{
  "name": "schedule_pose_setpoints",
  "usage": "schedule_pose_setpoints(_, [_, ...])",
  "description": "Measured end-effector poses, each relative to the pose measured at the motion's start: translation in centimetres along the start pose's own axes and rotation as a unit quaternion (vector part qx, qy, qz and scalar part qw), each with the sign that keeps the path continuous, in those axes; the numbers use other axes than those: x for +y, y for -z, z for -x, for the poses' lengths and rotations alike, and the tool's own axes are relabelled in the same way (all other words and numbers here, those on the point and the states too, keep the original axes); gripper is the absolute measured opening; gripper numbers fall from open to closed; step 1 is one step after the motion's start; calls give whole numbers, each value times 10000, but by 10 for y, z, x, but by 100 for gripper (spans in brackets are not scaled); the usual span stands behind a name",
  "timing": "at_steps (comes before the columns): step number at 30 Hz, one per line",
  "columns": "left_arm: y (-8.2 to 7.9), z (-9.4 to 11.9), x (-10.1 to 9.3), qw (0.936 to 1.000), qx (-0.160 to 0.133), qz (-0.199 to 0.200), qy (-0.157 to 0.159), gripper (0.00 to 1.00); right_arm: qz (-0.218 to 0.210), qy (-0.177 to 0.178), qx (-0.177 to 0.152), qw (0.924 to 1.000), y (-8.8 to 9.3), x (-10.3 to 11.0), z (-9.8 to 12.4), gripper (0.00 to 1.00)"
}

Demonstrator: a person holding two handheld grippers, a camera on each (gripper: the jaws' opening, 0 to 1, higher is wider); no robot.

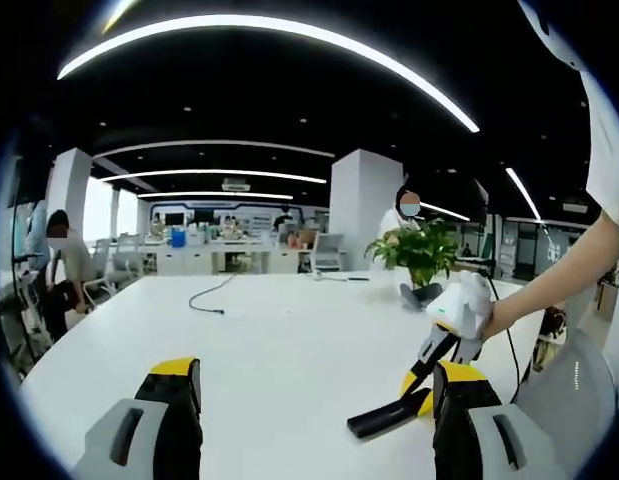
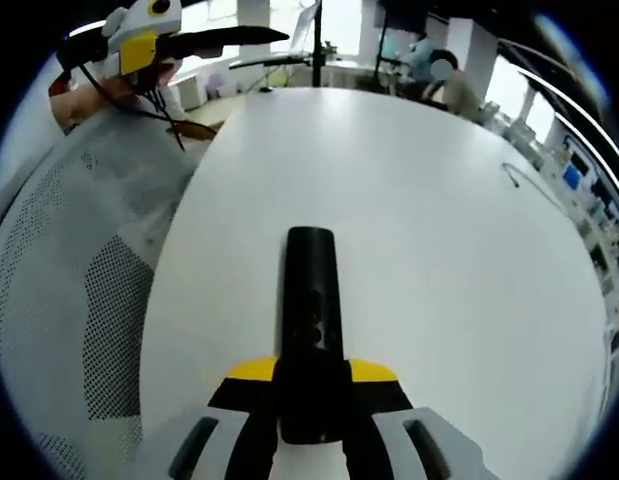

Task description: Press the specified remote control buttons in sequence, fully releasing each button before pressing the next.

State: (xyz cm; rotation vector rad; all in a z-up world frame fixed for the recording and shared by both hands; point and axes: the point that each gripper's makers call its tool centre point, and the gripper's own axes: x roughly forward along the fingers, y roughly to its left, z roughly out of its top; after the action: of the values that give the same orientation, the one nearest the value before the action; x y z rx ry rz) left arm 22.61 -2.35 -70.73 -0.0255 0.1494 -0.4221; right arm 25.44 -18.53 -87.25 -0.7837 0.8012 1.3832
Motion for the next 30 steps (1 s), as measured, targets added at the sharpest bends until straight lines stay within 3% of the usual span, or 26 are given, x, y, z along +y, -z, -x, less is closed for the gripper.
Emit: schedule_pose_setpoints(30, [-3, 1, 1, 9999, -102, -57, -1, 96, -79, 3, 29, 10000, 3, -32, 2, 21])
